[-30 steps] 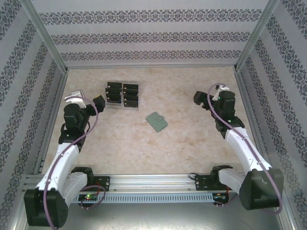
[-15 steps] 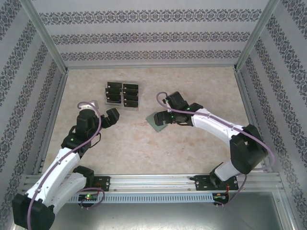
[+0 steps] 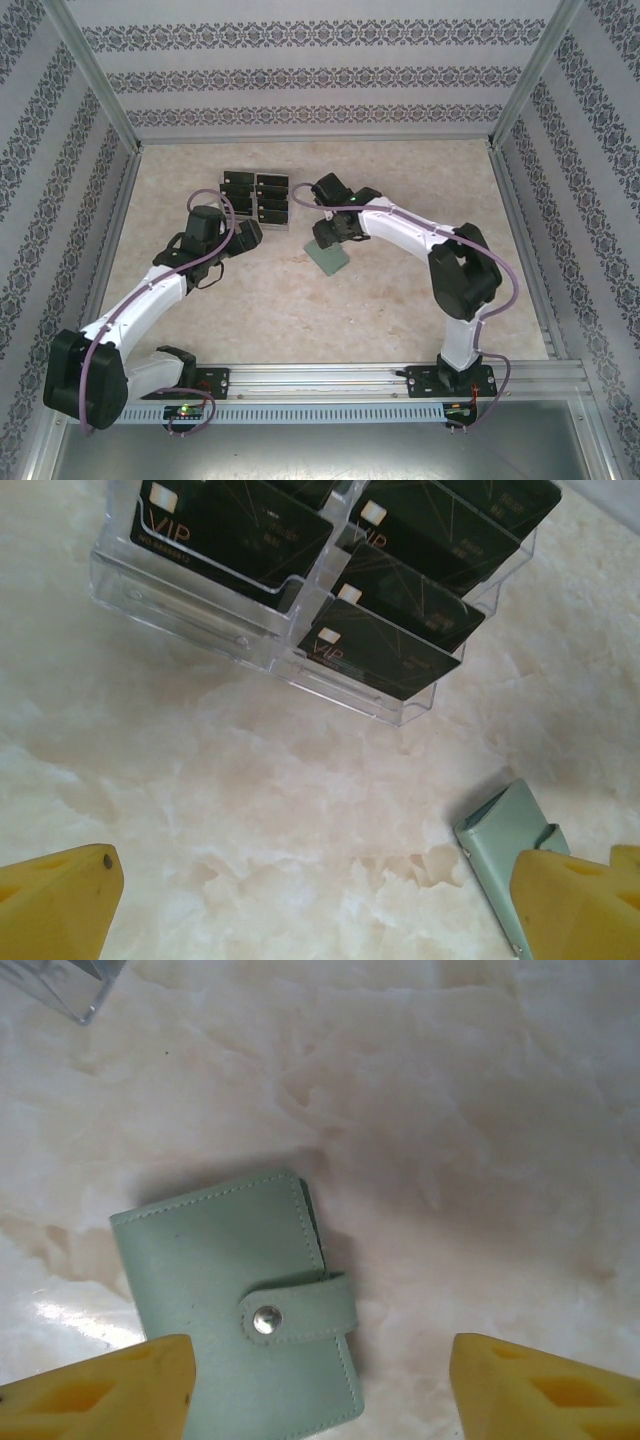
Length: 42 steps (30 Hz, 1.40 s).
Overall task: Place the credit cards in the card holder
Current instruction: Pick up the card holder from the center of the table.
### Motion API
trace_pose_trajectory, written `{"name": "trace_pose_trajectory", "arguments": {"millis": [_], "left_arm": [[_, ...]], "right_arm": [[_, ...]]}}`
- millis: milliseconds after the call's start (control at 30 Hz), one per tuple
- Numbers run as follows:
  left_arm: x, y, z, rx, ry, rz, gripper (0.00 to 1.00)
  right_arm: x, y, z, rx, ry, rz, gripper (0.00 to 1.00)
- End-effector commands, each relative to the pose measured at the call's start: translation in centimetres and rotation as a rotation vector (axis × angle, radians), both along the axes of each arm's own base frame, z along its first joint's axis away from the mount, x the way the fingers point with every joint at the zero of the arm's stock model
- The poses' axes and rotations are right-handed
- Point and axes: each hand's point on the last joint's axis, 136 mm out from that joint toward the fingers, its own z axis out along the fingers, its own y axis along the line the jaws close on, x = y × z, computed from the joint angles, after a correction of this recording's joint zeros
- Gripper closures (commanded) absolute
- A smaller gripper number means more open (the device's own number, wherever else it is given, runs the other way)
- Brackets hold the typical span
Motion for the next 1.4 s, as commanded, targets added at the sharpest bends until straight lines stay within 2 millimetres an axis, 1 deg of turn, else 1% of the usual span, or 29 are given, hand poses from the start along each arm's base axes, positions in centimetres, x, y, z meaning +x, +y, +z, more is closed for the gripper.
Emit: {"name": "trace_pose_trajectory", "arguments": {"millis": [0, 167, 467, 567, 800, 867, 1133, 1333, 1367], "left_arm": [[0.9, -1.2, 1.2, -0.038, -0.036, -0.017, 0.00], [1.3, -1.7, 1.1, -0.043, -0.028, -0.030, 0.00], [1.4, -2.2, 1.0, -0.049, -0.027, -0.032, 0.00], [1.4, -2.3, 0.9, -0.049, -0.024, -0.033, 0.00], [1.3, -2.6, 0.6, -0.045, -0.019, -0.037, 0.00], [1.2, -2.6, 0.6, -0.044, -0.018, -0.040, 0.00], [1.2, -2.6, 0.5, -0.043, -0.016, -0.038, 0.00], [1.3, -2.7, 0.7, -0.045, -0.024, -0.036, 0.00], [1.2, -2.7, 0.6, -0.046, -0.022, -0.036, 0.00]], "right_arm": [[-0.6, -1.2, -1.5, -0.133, 0.037, 0.029, 0.37], [-0.4, -0.7, -3.2, -0.149, 0.051, 0.036, 0.42], [-0.4, -0.2, -4.5, -0.170, 0.059, 0.058, 0.44], [-0.5, 0.0, -4.2, -0.169, 0.053, 0.060, 0.45], [-1.1, 0.8, -1.9, -0.121, 0.007, 0.060, 0.45], [-1.3, 1.0, -1.8, -0.118, 0.004, 0.064, 0.45], [-1.1, 0.8, -4.0, -0.161, 0.030, 0.068, 0.47], [-0.9, 0.1, -5.4, -0.179, 0.052, 0.059, 0.56], [-0.9, -0.1, -5.6, -0.179, 0.056, 0.057, 0.56]]}}
